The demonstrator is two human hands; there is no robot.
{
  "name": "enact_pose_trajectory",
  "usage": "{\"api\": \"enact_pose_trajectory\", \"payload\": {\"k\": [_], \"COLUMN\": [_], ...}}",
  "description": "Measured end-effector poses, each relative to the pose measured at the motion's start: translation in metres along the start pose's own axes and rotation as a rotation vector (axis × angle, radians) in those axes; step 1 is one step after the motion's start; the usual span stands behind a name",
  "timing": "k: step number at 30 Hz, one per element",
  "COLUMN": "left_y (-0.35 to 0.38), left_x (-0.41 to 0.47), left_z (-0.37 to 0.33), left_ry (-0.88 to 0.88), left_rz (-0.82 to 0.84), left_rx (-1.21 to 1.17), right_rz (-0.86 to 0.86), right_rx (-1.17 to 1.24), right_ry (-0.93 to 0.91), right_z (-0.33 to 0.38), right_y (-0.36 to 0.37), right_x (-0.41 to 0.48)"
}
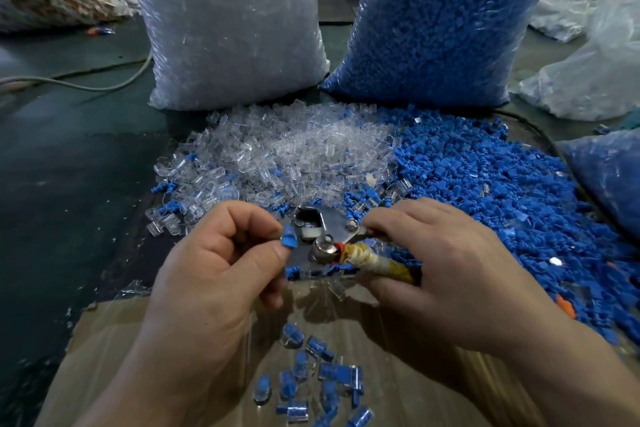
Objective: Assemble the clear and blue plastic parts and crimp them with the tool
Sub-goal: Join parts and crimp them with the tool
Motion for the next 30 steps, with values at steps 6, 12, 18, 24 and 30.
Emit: {"api": "enact_pose_trajectory", "payload": {"k": [6,12,18,24,30], "left_y": [0.008,0.005,0.011,0.016,0.018], "left_x": [0.001,0.001,-0.001,-0.007,-0.003], "left_z": [0.022,0.028,0.016,-0.013,-0.002], "left_ry": [-0.176,-0.200,-0.126,0.059,-0.091], "left_rz": [0.035,0.004,-0.023,-0.011,0.115], "left_rx": [0.033,0.125,0.281,0.386,0.313], "right_rz": [0.054,0.083,-0.129,-0.173,-0.200], "right_rx": [-0.131,-0.149,-0.103,-0.070,-0.053], "right_ry": [0.204,0.215,-0.068,-0.141,-0.243], "right_z": [-0.031,-0.028,0.037,0.046,0.061], "right_y": [0.007,0.009,0.001,-0.001,-0.004], "right_x": [0.014,0.022,0.011,0.009,0.005]}}
Point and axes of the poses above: each hand's wrist, its own x-axis towards the middle knuckle, its own y-axis out of the palm, z = x × y, the point moved 10 cm from there along x, towards the middle knuckle, and after that the axes turned 12 degrees about z, right-handed, at the moved point
